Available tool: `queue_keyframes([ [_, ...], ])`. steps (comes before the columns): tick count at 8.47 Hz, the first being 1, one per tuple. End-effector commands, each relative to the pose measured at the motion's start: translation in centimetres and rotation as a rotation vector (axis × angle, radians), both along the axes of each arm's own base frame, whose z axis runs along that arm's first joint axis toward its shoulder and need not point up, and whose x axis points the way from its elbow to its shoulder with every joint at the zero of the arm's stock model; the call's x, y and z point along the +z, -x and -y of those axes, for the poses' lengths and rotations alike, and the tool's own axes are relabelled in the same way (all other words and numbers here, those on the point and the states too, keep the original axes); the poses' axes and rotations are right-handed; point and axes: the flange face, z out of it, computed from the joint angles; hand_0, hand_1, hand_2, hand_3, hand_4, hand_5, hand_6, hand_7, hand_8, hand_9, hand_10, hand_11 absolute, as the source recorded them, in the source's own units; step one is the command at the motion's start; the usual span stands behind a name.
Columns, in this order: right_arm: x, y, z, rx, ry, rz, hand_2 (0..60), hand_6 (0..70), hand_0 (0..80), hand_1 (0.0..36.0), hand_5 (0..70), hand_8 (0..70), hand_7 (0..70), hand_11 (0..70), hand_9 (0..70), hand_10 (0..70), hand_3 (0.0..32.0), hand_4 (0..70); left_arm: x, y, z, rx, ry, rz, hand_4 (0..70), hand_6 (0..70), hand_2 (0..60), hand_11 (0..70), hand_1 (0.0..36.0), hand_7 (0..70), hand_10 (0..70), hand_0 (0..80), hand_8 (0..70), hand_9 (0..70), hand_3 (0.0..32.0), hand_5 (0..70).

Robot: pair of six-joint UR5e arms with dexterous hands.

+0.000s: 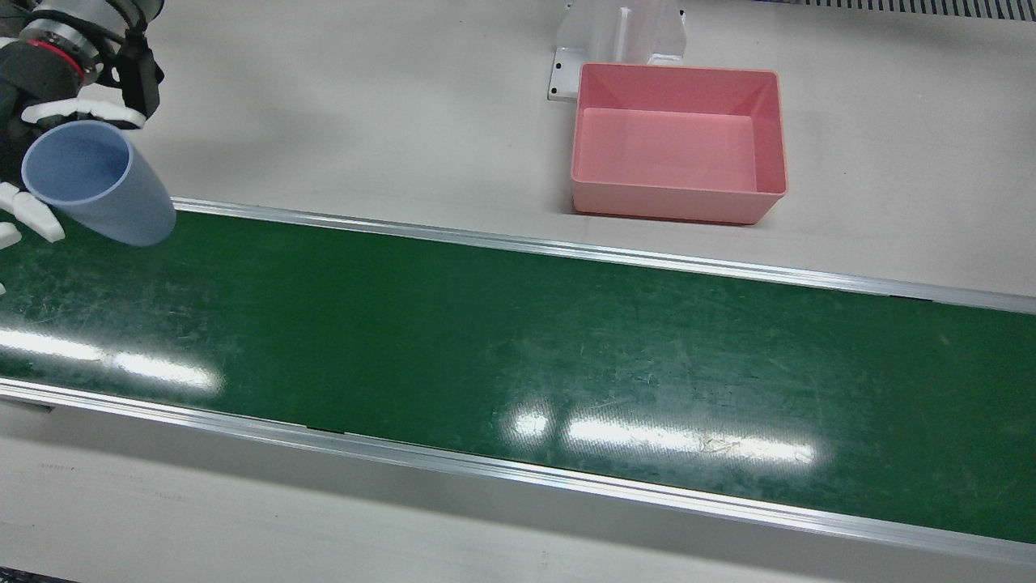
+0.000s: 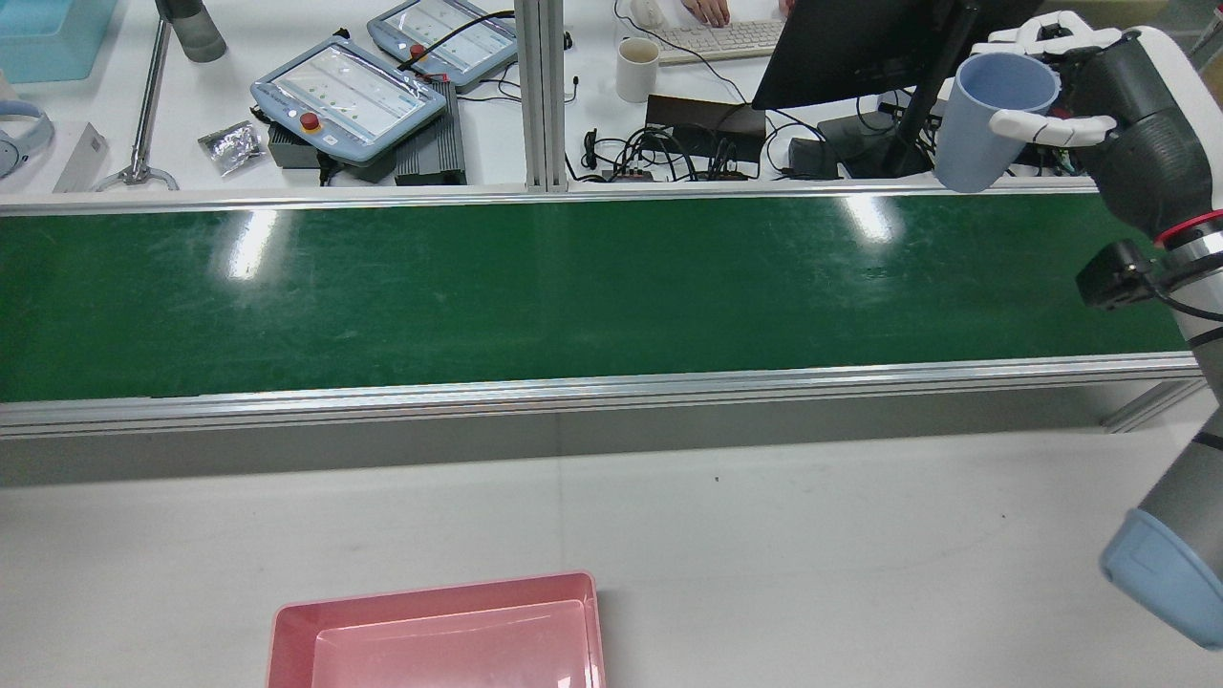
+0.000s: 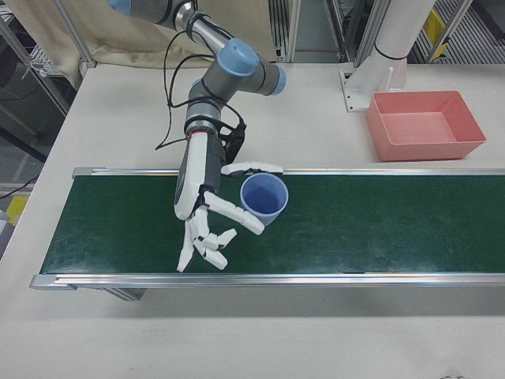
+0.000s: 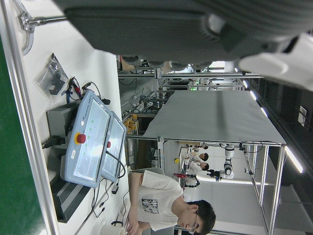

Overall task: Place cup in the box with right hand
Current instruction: 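Lift the blue cup off the conveyor with the right hand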

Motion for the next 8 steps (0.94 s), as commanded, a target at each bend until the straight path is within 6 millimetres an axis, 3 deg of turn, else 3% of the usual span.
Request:
queue_keyframes([
  [1,-10.1,2.5,-9.2,-0.125,-0.140,-0.019,57.6,18.8,48.0,20.3,1.2,19.7,70.0,6.8,41.3,5.2,0.0,70.0,-0.1,0.0,0.0,0.000,-0.001,0.000,0.0,0.0,0.0,0.0,0.0,0.0,0.0,0.0,0.0,0.0,0.0,0.0],
  [3,-11.2,10.2,-13.8,-0.218,-0.117,-0.021,57.7,24.2,48.0,20.0,2.1,28.0,70.0,11.1,52.3,8.2,0.0,70.0,-0.1,0.0,0.0,0.000,-0.001,0.000,0.0,0.0,0.0,0.0,0.0,0.0,0.0,0.0,0.0,0.0,0.0,0.0],
  [4,-12.7,13.9,-15.6,-0.253,-0.121,-0.019,57.7,26.1,47.7,19.4,2.3,31.5,70.0,12.5,56.0,9.3,0.0,70.0,-0.1,-0.1,0.0,0.001,-0.001,0.000,0.0,0.0,0.0,0.0,0.0,0.0,0.0,0.0,0.0,0.0,0.0,0.0],
  [6,-15.0,19.5,-18.9,-0.308,-0.156,-0.077,56.3,24.6,47.0,17.9,1.9,30.2,70.0,13.4,54.9,10.0,0.0,70.0,-0.1,0.0,0.0,0.000,-0.001,0.000,0.0,0.0,0.0,0.0,0.0,0.0,0.0,0.0,0.0,0.0,0.0,0.0],
  [7,-14.2,23.2,-20.1,-0.320,-0.155,-0.114,55.7,24.1,46.8,17.7,1.9,29.6,70.0,13.5,54.3,10.1,0.0,70.0,-0.1,-0.1,0.0,0.001,-0.001,0.000,0.0,0.0,0.0,0.0,0.0,0.0,0.0,0.0,0.0,0.0,0.0,0.0],
  [8,-12.4,28.6,-20.8,-0.338,-0.166,-0.134,55.1,23.5,46.9,17.3,1.8,29.0,70.0,14.2,53.6,10.6,0.0,70.0,-0.1,0.0,0.0,0.000,-0.001,0.000,0.0,0.0,0.0,0.0,0.0,0.0,0.0,0.0,0.0,0.0,0.0,0.0],
])
